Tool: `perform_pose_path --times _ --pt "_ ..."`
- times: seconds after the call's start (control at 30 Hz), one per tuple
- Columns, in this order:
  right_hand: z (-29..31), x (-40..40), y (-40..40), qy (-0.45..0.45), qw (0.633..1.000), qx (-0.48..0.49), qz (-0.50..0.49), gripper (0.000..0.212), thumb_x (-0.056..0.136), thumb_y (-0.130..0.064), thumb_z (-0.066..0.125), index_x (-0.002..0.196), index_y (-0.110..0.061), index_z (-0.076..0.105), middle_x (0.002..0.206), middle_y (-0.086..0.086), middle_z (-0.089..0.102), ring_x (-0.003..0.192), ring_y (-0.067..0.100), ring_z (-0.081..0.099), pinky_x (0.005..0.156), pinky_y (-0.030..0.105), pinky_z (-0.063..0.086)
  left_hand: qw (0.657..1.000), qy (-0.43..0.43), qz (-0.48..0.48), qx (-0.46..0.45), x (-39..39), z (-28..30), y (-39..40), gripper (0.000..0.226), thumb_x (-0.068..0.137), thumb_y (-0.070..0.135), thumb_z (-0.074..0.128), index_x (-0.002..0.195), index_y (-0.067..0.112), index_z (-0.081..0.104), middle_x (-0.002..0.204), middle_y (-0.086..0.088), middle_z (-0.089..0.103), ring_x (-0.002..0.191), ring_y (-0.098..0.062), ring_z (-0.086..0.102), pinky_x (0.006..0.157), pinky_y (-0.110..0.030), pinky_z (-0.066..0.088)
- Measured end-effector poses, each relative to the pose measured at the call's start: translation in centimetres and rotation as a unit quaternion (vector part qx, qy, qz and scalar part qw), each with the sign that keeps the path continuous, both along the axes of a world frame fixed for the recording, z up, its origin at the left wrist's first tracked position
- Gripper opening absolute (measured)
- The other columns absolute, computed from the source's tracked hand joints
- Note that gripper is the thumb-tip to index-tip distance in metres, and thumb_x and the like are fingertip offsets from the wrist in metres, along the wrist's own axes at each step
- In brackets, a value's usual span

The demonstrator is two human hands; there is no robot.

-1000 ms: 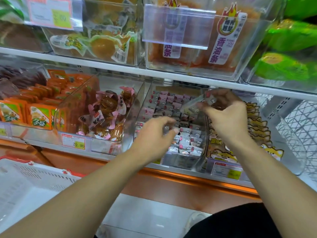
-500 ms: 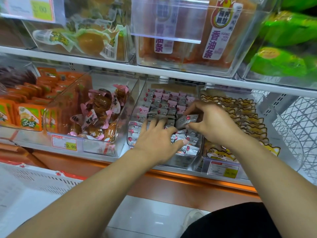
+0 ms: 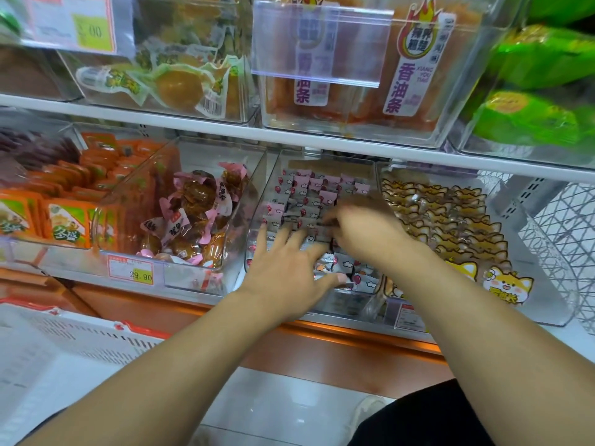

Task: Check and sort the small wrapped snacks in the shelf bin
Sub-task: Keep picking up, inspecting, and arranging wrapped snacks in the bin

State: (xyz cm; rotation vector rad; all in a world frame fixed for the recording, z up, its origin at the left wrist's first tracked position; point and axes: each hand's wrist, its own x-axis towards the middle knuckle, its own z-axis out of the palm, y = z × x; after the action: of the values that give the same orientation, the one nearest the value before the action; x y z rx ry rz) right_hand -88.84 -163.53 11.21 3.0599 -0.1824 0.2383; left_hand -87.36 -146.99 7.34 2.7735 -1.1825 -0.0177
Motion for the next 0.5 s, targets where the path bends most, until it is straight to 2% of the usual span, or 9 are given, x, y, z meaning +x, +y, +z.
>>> perform_pose_path --times 0.07,0.1,0.17,0.27,0.3,0.37,0.4,0.43,0.5 --pt "-0.4 -0.1 0.5 0.022 0.999 0.021 -0.013 0.016 0.096 -0.027 0.058 0.102 -0.032 0.072 0.106 -0.003 0.071 0.106 0.024 0.063 0.114 0.042 0.029 1.000 0.006 -0.013 0.006 -0.2 -0.2 0.3 0.072 0.091 0.081 0.023 0.149 0.040 0.037 0.165 -0.002 0.026 0.154 -0.026 0.008 0.121 -0.062 -0.004" --pt "-0.5 -0.2 0.6 0.013 0.999 0.044 -0.022 0.013 0.094 -0.024 0.060 0.097 -0.031 0.070 0.102 -0.002 0.071 0.100 0.024 0.065 0.109 0.042 0.038 1.000 0.009 -0.017 0.010 -0.2 -0.2 0.3 0.073 0.091 0.081 0.022 0.150 0.040 0.035 0.165 -0.002 0.025 0.154 -0.026 0.007 0.121 -0.063 -0.005" --pt "-0.5 -0.3 0.5 -0.010 0.994 0.105 -0.034 0.010 0.093 -0.019 0.062 0.095 -0.029 0.067 0.095 -0.001 0.070 0.088 0.022 0.066 0.089 0.038 0.055 1.000 0.020 -0.018 0.013 0.1 -0.2 0.4 0.075 0.090 0.082 0.022 0.151 0.039 0.033 0.166 -0.003 0.024 0.155 -0.027 0.006 0.121 -0.063 -0.008" --pt "-0.5 -0.7 0.0 -0.089 0.974 0.204 -0.033 0.011 0.095 -0.013 0.059 0.100 -0.023 0.060 0.086 -0.005 0.065 0.076 0.016 0.066 0.065 0.033 0.057 0.999 0.032 -0.015 0.004 0.3 -0.1 0.3 0.076 0.089 0.083 0.024 0.150 0.038 0.035 0.164 -0.005 0.028 0.154 -0.028 0.008 0.120 -0.063 -0.008" --pt "-0.4 -0.9 0.0 -0.122 0.963 0.239 -0.036 0.013 0.096 -0.011 0.057 0.101 -0.023 0.056 0.083 -0.010 0.062 0.072 0.009 0.063 0.059 0.025 0.053 0.999 0.037 -0.013 0.002 0.2 -0.1 0.3 0.077 0.089 0.083 0.024 0.149 0.038 0.035 0.164 -0.005 0.029 0.154 -0.028 0.008 0.120 -0.063 -0.008" --pt "-0.1 -1.5 0.2 -0.196 0.922 0.330 -0.048 0.017 0.097 -0.011 0.057 0.100 -0.027 0.051 0.083 -0.019 0.057 0.070 -0.008 0.058 0.054 0.007 0.041 0.999 0.049 -0.010 -0.010 0.1 0.1 0.4 0.075 0.090 0.082 0.027 0.149 0.037 0.037 0.163 -0.005 0.029 0.154 -0.028 0.009 0.121 -0.061 -0.007" --pt "0.2 -1.9 0.4 -0.236 0.891 0.383 -0.056 0.017 0.098 -0.013 0.057 0.098 -0.029 0.051 0.084 -0.020 0.059 0.072 -0.012 0.059 0.056 0.005 0.041 0.998 0.056 -0.010 -0.029 0.0 0.3 0.5 0.073 0.091 0.080 0.031 0.149 0.036 0.038 0.162 -0.004 0.032 0.154 -0.027 0.011 0.123 -0.059 -0.005" --pt "0.5 -2.2 0.7 -0.274 0.855 0.436 -0.066 0.016 0.099 -0.016 0.059 0.095 -0.030 0.052 0.085 -0.018 0.064 0.076 -0.013 0.061 0.061 0.007 0.045 0.996 0.064 -0.010 -0.063 -0.1 0.6 0.6 0.070 0.093 0.075 0.036 0.148 0.033 0.041 0.159 -0.003 0.037 0.152 -0.026 0.016 0.124 -0.054 0.001" --pt "1.2 -3.0 1.4 -0.315 0.776 0.541 -0.079 0.013 0.100 -0.022 0.061 0.090 -0.029 0.054 0.085 -0.009 0.072 0.081 0.004 0.071 0.073 0.027 0.057 0.978 0.099 0.015 -0.184 -0.4 1.3 0.9 0.058 0.096 0.060 0.051 0.142 0.024 0.050 0.148 0.000 0.049 0.141 -0.020 0.034 0.121 -0.041 0.022"
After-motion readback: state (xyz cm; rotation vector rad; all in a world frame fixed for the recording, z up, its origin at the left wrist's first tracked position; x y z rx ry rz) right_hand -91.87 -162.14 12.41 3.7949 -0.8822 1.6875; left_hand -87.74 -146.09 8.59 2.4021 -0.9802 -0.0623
